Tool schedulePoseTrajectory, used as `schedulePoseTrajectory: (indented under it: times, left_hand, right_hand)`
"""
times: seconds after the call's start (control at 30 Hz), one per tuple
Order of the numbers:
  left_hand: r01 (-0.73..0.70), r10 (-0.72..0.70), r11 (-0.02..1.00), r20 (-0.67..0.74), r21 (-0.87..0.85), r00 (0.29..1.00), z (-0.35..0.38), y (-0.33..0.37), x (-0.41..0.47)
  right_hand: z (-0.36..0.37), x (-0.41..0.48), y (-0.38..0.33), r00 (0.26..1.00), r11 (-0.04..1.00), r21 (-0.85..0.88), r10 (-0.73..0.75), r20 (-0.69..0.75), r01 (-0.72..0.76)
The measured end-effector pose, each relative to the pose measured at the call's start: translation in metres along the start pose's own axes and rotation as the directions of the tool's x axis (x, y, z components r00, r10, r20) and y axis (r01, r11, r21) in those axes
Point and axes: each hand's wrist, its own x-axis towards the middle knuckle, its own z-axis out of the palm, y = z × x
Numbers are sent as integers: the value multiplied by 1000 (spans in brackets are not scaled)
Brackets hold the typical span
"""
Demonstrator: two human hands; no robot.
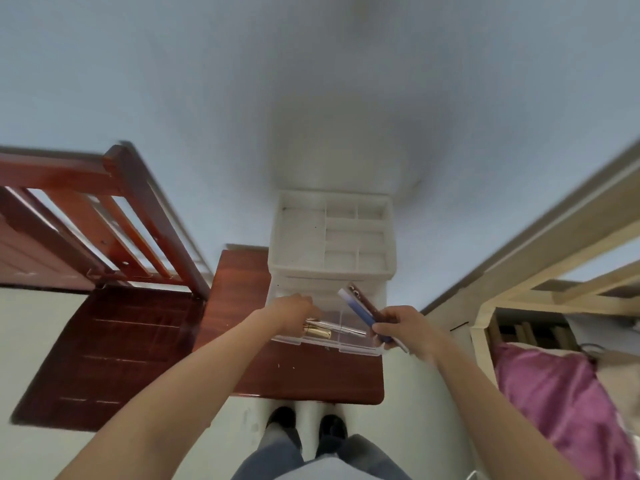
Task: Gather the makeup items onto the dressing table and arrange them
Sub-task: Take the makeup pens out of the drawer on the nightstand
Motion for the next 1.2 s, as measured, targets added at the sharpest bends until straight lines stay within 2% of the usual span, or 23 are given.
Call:
schedulePoseTrajectory:
  times: [0.17, 0.33, 0.47, 0.57, 0.67, 0.77, 0.9, 1.03, 1.1, 1.2]
  left_hand:
    - [-78, 79, 994, -4, 82, 997, 1, -2, 14]
    - [-38, 38, 996, -1, 82, 999, 3, -3, 21]
    - [-22, 25, 996, -38, 90, 999, 1, 0, 16]
    - [21, -22, 1000, -150, -8, 988, -5, 3, 2]
    - [62, -123, 976, -293, -210, 948, -10, 5, -29]
    - [93, -299, 883, -398, -460, 867, 1, 0, -67]
    - [110, -530, 639, -333, -761, 780, 32, 0, -97]
    - [122, -645, 474, -250, -872, 722, 60, -1, -99]
    - [113, -661, 399, -200, -910, 723, 70, -5, -96]
    - [40, -681, 237, -137, -971, 719, 79, -10, -92]
  right_hand:
    - [2, -14, 6, 993, 991, 134, 34, -113, -19]
    - [8, -20, 7, 980, 978, 207, 56, -190, -16]
    - [17, -19, 12, 981, 973, 229, 63, -186, -19]
    - [25, -20, 16, 982, 957, 291, 61, -180, -7]
    - [34, -24, 19, 985, 914, 404, 42, -167, 29]
    - [45, -30, 23, 989, 863, 501, 18, -145, 57]
    - [62, -34, 32, 996, 881, 472, 33, -85, 11]
    - [80, -32, 38, 997, 936, 350, 63, -38, -46]
    - [85, -31, 40, 996, 957, 283, 79, -47, -63]
    - [87, -28, 42, 993, 958, 275, 98, -64, -77]
